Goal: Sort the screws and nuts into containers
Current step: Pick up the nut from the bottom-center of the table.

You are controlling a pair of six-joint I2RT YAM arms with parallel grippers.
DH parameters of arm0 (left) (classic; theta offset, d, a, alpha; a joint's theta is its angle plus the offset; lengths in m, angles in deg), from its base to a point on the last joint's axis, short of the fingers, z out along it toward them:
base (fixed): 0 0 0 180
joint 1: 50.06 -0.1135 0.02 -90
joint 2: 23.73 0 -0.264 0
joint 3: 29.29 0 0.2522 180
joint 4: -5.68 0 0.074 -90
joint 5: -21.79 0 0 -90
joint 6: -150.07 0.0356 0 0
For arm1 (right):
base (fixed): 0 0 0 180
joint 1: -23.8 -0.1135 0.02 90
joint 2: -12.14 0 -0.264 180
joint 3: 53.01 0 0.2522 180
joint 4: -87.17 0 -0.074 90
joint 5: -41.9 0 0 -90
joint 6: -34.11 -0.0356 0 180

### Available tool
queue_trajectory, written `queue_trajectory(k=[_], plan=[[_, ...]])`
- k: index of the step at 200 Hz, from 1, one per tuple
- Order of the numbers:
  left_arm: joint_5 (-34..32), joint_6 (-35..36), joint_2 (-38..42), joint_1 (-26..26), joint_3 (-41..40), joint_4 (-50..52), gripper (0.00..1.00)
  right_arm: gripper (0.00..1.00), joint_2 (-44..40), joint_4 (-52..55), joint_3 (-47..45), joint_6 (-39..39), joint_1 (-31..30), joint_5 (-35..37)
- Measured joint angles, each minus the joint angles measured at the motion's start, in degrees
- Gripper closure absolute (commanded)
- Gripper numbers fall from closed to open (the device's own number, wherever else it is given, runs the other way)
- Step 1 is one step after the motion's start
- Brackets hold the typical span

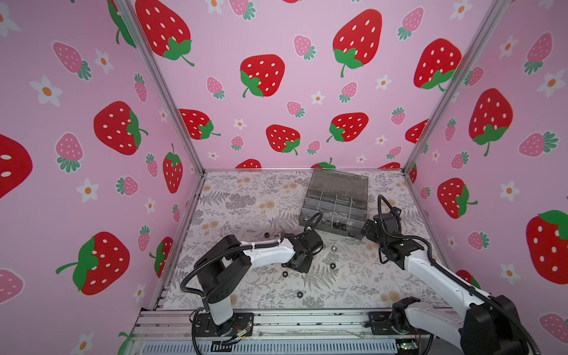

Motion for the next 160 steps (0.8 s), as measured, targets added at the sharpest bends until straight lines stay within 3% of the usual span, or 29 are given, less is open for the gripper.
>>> queue_trajectory(k=[160], plan=[[-1.09,0.09,-0.33,-0.66,0.85,1.31,0.86,0.00,-1.55,0.42,0.11,0.02,0.00,0.39]])
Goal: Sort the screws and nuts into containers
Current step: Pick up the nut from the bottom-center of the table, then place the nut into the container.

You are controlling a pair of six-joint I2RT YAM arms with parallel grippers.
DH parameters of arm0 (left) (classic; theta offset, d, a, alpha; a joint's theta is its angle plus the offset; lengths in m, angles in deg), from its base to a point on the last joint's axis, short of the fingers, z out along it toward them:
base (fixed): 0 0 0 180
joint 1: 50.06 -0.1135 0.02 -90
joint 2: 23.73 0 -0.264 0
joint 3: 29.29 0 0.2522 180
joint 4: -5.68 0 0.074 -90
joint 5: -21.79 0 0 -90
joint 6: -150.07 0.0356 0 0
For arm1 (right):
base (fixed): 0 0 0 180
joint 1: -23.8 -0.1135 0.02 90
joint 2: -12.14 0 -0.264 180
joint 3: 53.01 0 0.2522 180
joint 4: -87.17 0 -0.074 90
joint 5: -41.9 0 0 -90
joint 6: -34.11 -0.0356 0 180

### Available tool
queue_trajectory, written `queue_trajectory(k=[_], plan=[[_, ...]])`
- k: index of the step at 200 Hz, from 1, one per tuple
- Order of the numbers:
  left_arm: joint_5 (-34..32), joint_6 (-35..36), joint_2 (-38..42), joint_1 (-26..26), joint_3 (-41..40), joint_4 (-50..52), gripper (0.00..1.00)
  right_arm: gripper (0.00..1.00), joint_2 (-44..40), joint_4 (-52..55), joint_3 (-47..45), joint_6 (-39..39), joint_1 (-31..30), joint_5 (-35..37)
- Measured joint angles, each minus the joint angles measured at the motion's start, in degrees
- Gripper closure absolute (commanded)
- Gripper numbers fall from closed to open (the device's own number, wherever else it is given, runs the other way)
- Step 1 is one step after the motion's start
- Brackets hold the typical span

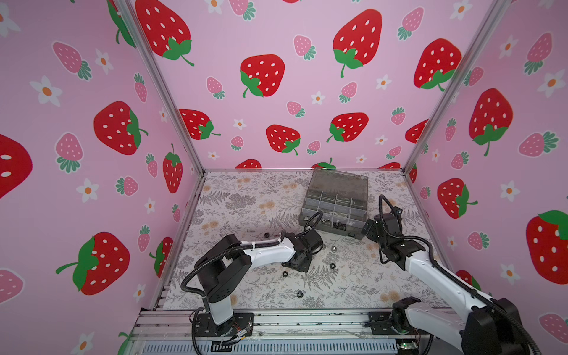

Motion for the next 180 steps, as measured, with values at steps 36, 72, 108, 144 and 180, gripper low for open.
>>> queue_trajectory(k=[36,72,108,144,180], plan=[[-0.85,0.35,0.02,-0.39,1.22,0.37,0.86,0.00,-0.44,0.02,0.00,0.02,0.00,0.04],[-1.66,0.42,0.02,-0.44,2.75,0.48,0.86,0.00,-0.26,0.00,0.00,0.02,0.00,0.07],[-3.28,0.46,0.02,-0.52,4.15,1.25,0.86,0.00,-0.09,-0.07,0.00,0.02,0.00,0.07],[-4.63,1.42,0.02,-1.62,9.27,1.16,0.87,0.00,-0.07,-0.17,0.00,0.02,0.00,0.04],[-5.07,3.52,-2.97,-4.11,18.08,-0.33,0.87,0.00,0.00,-0.17,0.00,0.02,0.00,0.04]])
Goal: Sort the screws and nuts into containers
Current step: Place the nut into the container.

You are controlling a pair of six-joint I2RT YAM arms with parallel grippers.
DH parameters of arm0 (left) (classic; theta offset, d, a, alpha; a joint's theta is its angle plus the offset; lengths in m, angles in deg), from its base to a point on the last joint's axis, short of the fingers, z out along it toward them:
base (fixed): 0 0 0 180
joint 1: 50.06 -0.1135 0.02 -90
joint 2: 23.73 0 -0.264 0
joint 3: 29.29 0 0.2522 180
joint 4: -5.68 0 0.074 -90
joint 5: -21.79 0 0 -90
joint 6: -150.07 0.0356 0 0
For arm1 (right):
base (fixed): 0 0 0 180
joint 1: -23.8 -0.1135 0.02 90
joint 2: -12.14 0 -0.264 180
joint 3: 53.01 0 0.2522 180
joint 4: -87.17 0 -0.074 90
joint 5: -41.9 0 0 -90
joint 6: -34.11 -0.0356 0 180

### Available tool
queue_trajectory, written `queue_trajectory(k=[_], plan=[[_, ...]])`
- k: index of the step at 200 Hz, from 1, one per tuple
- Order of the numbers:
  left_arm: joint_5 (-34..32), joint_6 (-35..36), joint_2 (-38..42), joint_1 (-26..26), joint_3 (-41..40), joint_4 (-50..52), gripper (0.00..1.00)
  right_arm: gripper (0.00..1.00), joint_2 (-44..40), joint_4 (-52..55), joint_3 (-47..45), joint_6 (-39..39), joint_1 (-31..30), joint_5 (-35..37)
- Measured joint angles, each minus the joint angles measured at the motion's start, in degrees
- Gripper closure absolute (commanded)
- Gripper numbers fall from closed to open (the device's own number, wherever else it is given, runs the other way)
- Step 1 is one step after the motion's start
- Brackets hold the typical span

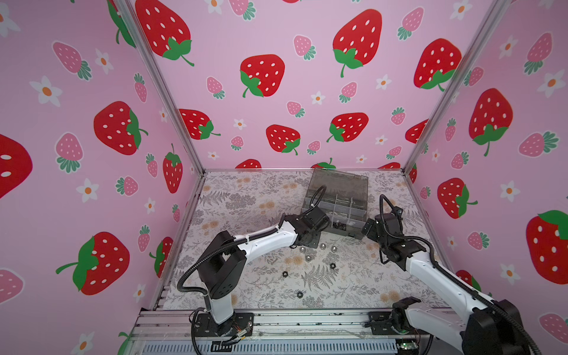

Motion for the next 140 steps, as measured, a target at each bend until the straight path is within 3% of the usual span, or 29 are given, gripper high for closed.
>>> queue_trajectory(k=[72,140], plan=[[0.39,5.27,-12.68,-5.18,16.26,-1.46,0.88,0.00,0.00,-0.02,0.00,0.00,0.00,0.00],[3.26,8.44,-19.82,-6.08,23.19,-1.75,0.87,0.00,0.00,-0.13,0.00,0.00,0.00,-0.02]])
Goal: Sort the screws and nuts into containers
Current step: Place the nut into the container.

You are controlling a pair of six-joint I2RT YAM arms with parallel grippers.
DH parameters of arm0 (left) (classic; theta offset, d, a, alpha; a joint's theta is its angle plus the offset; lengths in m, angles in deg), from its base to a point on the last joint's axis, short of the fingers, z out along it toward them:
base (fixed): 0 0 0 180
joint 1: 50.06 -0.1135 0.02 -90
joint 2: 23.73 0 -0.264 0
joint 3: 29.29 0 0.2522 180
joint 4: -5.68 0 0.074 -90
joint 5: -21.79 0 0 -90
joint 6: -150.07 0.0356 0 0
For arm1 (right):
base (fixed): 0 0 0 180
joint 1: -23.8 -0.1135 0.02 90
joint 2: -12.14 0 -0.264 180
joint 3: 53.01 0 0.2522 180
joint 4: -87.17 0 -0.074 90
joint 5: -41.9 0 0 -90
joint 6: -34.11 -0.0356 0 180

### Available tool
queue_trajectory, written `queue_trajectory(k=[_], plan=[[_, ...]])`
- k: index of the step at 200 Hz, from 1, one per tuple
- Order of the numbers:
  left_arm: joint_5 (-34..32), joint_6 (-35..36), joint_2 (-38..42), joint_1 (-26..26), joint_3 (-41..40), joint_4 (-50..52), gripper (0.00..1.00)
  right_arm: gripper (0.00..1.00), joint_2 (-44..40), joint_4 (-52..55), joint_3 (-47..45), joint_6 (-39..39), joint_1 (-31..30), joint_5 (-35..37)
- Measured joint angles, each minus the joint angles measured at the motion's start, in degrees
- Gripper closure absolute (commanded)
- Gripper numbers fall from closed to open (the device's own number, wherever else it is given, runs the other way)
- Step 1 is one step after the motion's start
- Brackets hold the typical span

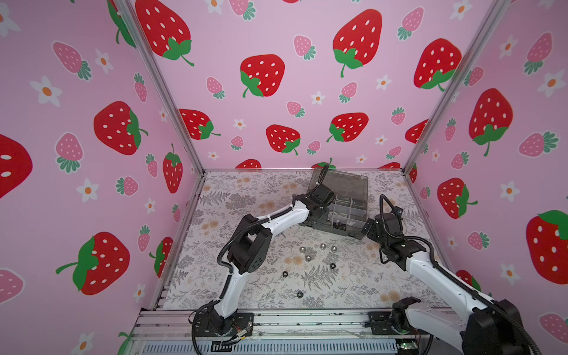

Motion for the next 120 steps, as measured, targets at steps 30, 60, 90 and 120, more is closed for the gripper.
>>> queue_trajectory(k=[30,60,90,120], plan=[[1.55,0.31,-1.20,-0.07,0.17,0.02,0.79,0.00,0.00,0.00,0.00,0.00,0.00,0.00],[2.58,0.35,-1.29,-0.07,0.17,-0.17,0.65,0.00,0.00,0.00,0.00,0.02,0.00,-0.02],[3.39,0.15,-0.94,-0.07,0.00,-0.52,0.59,0.00,0.00,0.00,0.00,0.11,0.00,-0.24],[3.63,-0.09,1.99,-0.07,-2.19,-1.31,0.55,0.00,-0.42,0.00,-0.02,0.39,-0.07,-0.70]])
